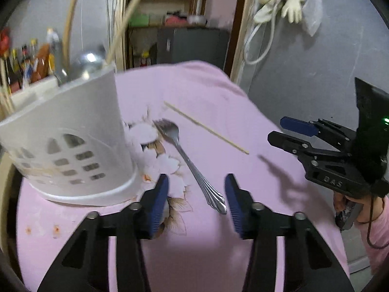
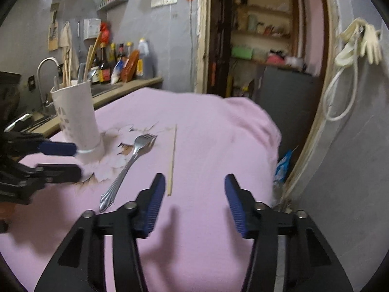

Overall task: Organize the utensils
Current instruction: 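Lower the left tool and grasp the metal fork while the right tool grasps the wooden chopstick, then lift the fork with the left tool while the right tool lifts the chopstick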

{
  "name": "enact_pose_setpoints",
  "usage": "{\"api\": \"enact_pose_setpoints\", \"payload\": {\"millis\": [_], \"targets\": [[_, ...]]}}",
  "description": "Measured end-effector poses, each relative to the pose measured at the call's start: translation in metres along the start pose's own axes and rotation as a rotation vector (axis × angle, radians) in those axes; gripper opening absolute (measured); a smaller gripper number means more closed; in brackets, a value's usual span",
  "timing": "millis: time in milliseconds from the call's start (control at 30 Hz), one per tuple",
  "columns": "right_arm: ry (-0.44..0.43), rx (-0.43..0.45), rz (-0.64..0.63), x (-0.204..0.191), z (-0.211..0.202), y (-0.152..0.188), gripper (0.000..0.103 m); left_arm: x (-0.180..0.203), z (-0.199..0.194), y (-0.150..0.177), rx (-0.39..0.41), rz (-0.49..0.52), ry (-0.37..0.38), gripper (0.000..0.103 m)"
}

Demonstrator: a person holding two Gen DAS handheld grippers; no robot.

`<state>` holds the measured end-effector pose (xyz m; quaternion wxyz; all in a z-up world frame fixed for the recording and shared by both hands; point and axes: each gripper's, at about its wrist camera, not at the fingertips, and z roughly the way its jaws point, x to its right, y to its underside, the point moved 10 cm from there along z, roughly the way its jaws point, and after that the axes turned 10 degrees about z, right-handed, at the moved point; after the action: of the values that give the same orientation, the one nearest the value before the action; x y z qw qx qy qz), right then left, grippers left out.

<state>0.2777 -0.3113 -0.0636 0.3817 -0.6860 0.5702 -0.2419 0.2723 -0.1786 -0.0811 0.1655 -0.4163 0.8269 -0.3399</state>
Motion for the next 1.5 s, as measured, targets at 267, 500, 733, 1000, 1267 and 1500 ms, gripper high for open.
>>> {"api": "enact_pose_setpoints", "payload": {"millis": [267,500,733,1000,1267,1500], "targets": [[-0.098,-0.185,0.02,-0.009,0.038,0.01,0.021,-0.009,0.035,-0.004,-0.102,-0.09,0.027,0.029],[-0.129,-0.253,0.012,-0.013,0.045,0.02,0.02,-0.012,0.049,-0.003,-0.151,-0.106,0.029,0.029],[-0.08,-0.264,-0.037,-0.017,0.05,0.02,0.005,-0.015,0.054,-0.004,-0.175,-0.118,0.007,0.012],[-0.041,-0.257,-0.03,-0.013,0.026,0.029,0.002,-0.02,0.038,0.01,-0.219,-0.19,0.064,0.006],[-0.02,-0.292,-0.026,-0.011,-0.01,0.05,0.003,-0.021,-0.007,0.042,-0.232,-0.188,0.113,0.005],[-0.045,-0.326,-0.015,-0.014,0.019,0.032,0.02,-0.018,-0.009,0.038,-0.226,-0.127,0.112,0.008]]}}
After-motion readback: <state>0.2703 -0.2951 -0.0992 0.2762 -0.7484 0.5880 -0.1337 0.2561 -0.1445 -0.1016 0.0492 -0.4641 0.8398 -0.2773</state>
